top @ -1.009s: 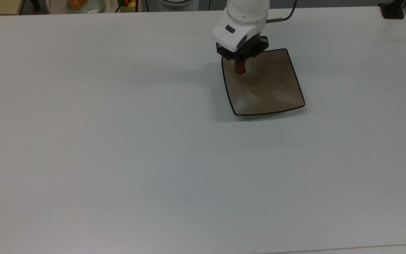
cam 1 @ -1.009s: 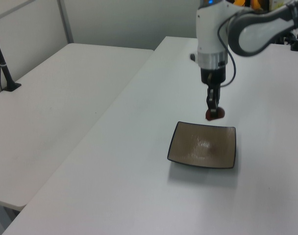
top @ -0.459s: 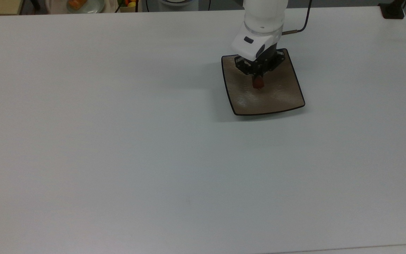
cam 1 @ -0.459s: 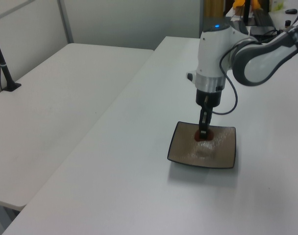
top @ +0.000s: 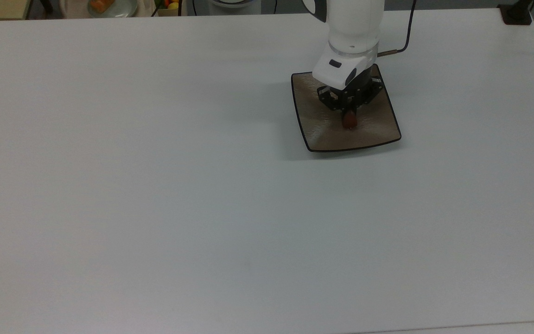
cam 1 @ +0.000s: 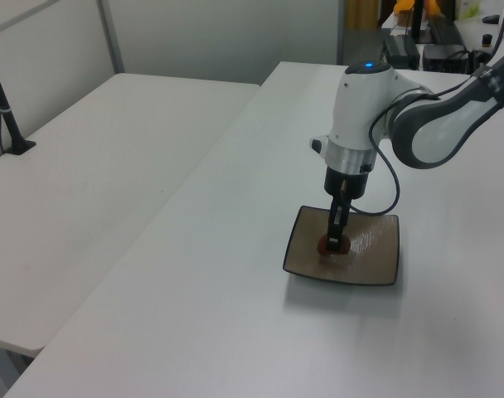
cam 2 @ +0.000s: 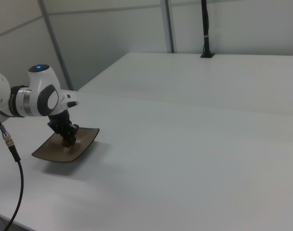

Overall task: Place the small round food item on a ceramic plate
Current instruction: 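Lower the held item onto the plate center, then open the gripper to release the item and raise it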

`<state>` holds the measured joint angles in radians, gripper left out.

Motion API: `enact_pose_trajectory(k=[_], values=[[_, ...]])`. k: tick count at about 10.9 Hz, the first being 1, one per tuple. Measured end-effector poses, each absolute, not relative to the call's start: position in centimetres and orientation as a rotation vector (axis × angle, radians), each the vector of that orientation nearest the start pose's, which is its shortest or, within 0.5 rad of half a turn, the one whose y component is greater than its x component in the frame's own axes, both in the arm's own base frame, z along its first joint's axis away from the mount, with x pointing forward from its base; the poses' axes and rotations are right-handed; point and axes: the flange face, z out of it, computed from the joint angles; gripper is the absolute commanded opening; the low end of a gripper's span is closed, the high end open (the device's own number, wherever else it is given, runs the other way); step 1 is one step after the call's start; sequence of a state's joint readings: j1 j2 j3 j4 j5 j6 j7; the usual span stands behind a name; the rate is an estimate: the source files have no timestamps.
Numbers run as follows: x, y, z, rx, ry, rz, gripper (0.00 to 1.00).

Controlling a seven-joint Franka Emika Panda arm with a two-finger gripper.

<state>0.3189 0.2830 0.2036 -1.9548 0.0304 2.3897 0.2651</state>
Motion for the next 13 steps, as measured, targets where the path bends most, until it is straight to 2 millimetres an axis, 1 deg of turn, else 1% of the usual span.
enact_pose_trajectory(k=[1, 2, 7, 10, 11, 12, 13], values=[[54.3, 30.6, 35.0, -2.992, -0.348, -0.176, 0.97], [54.3, 30.6, 34.8, -2.995, -0.355, -0.174, 1.0], [54.3, 30.6, 34.5, -2.997, -0.356, -0.168, 1.0], [54.4, 30.4, 34.7, -3.003, -0.351, -0.154, 1.0], [54.5, 30.0, 35.7, -3.016, -0.347, -0.126, 1.0], [54.8, 29.3, 38.0, -3.027, -0.334, -0.118, 1.0], [55.1, 28.2, 41.2, -3.039, -0.313, -0.114, 1.0]])
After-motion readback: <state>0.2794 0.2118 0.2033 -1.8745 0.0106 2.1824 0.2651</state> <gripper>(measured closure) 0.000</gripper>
